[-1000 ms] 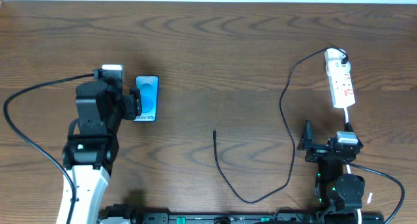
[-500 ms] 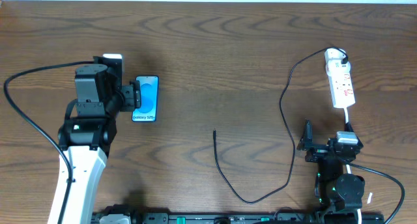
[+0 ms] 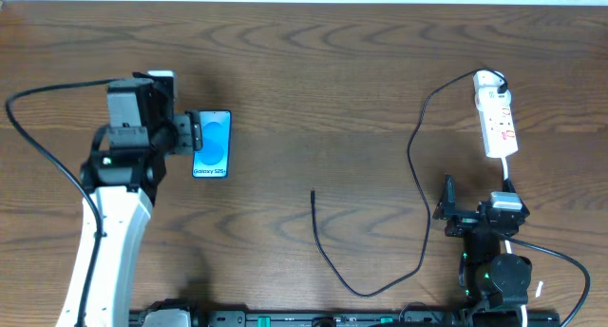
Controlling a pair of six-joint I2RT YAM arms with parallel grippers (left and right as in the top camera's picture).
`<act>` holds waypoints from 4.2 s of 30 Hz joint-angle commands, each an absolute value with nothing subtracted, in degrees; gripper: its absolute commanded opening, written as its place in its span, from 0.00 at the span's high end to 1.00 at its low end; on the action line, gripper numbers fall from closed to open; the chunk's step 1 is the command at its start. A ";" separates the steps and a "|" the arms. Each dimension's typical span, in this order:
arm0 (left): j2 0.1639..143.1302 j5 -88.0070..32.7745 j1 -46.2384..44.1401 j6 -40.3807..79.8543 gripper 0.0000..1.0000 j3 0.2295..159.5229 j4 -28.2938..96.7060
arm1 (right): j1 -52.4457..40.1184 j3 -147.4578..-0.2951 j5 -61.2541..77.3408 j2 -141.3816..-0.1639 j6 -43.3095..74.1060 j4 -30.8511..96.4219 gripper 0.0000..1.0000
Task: Plug charger to phone and switch on socket
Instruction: 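Raise the left gripper and move it above the phone, then lower the open left gripper over the phone's top edge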
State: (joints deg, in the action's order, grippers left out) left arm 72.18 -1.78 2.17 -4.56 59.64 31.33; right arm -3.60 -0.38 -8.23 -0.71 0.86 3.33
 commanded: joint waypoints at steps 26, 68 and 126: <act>94.48 -10.50 7.42 -5.37 0.22 84.09 52.25 | -3.42 -0.32 -8.64 -0.27 1.48 3.55 0.01; 104.81 -10.28 4.36 -5.30 0.22 93.97 61.76 | -3.42 -0.32 -8.64 -0.27 1.48 3.55 0.01; 113.08 -9.85 1.52 -5.30 0.05 93.51 57.65 | -3.42 -0.32 -8.62 -0.27 1.48 3.55 0.01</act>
State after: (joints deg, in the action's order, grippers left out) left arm 112.53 -10.20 1.69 -4.78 92.60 57.65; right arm -3.60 -0.38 -8.27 -0.71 0.86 3.31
